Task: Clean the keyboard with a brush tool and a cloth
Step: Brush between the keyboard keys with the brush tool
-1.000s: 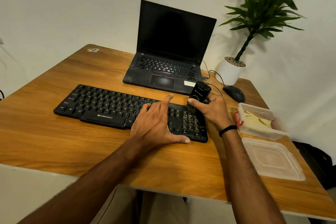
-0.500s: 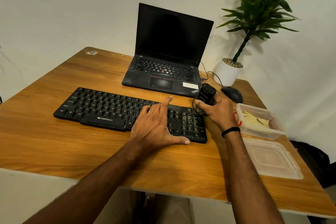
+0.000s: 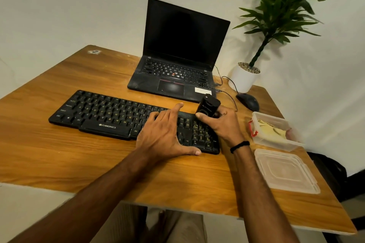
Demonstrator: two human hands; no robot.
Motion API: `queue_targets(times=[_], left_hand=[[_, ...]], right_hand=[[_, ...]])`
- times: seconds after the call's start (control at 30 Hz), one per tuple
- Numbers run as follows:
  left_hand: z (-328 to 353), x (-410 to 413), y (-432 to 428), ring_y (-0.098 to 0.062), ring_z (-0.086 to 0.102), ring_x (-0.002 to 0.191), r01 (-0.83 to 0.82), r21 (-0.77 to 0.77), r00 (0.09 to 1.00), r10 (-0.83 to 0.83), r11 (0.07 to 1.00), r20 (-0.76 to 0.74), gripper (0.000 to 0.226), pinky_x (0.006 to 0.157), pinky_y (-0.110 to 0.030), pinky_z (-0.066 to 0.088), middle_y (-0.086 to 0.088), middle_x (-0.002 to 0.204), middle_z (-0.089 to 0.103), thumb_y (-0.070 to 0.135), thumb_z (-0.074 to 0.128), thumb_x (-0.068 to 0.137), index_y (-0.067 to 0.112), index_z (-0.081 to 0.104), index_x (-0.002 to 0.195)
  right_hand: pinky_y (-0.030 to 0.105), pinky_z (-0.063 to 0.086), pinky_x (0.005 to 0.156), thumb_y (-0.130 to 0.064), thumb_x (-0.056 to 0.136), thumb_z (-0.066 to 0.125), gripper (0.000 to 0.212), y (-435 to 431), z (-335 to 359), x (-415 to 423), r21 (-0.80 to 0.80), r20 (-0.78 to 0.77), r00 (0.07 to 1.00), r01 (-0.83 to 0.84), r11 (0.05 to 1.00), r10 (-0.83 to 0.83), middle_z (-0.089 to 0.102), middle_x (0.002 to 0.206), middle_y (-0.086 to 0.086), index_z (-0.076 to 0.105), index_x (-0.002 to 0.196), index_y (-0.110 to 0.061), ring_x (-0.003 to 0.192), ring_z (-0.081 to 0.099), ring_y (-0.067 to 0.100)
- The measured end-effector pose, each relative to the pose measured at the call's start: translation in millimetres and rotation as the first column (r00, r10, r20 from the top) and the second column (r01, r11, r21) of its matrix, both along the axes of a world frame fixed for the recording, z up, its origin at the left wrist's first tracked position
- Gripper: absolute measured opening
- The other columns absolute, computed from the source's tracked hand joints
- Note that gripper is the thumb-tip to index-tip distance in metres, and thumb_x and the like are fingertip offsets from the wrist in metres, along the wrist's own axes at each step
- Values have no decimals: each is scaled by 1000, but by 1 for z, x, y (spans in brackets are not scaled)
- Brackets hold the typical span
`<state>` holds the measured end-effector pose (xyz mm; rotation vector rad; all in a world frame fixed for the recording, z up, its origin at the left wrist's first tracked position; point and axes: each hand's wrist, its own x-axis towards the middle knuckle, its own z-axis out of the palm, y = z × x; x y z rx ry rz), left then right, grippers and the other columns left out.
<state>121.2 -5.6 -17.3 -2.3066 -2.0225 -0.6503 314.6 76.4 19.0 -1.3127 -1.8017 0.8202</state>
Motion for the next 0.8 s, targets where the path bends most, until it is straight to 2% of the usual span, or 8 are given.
queue_targets(times=[0.13,0.27,0.4,0.53,0.67,0.8], left_hand=[[-2,1,1,-18,44,137,-4,2,1000,4,1000,-11,145,120,-40,24,-3,155,43,109,43,56,19,-1,162],[1,0,1,-18,43,137,-4,-3,1000,4,1000,-8,144,121,-39,22,-2,155,42,108,43,56,20,-2,161],[0,1,0,-18,44,136,0,-4,1000,0,1000,-7,144,121,-39,22,-2,155,43,108,42,56,20,-1,161],[0,0,0,-18,45,136,2,4,1000,-2,1000,-2,144,120,-39,22,-2,155,42,108,44,57,19,3,162],[-1,1,0,-18,44,136,-2,0,1000,2,1000,-3,144,121,-40,23,-3,154,43,109,42,56,20,2,161],[-1,0,0,-18,45,136,-7,0,1000,7,1000,12,144,120,-40,22,-3,152,45,109,43,55,20,5,161]], right_hand=[[4,47,59,-30,78,82,30,6,4,10,73,-16,995,100,992,-99,68,89,-14,68,104,-20,80,63,-5],[17,54,67,-31,75,84,33,4,-4,9,8,-26,999,20,1000,-20,74,93,-5,71,102,-16,83,70,4],[16,52,65,-36,77,82,32,10,2,16,111,7,985,172,979,-174,72,93,-9,70,101,-20,85,68,4],[14,54,62,-32,76,83,26,2,-3,2,42,2,1000,29,999,-29,73,89,-8,68,95,-26,79,69,1],[4,45,57,-33,78,82,29,7,3,3,93,-7,991,136,986,-136,66,85,-16,69,101,-20,76,62,-8],[12,52,62,-37,76,83,31,2,-1,5,67,54,996,61,996,-64,71,88,-11,72,98,-18,78,68,1]])
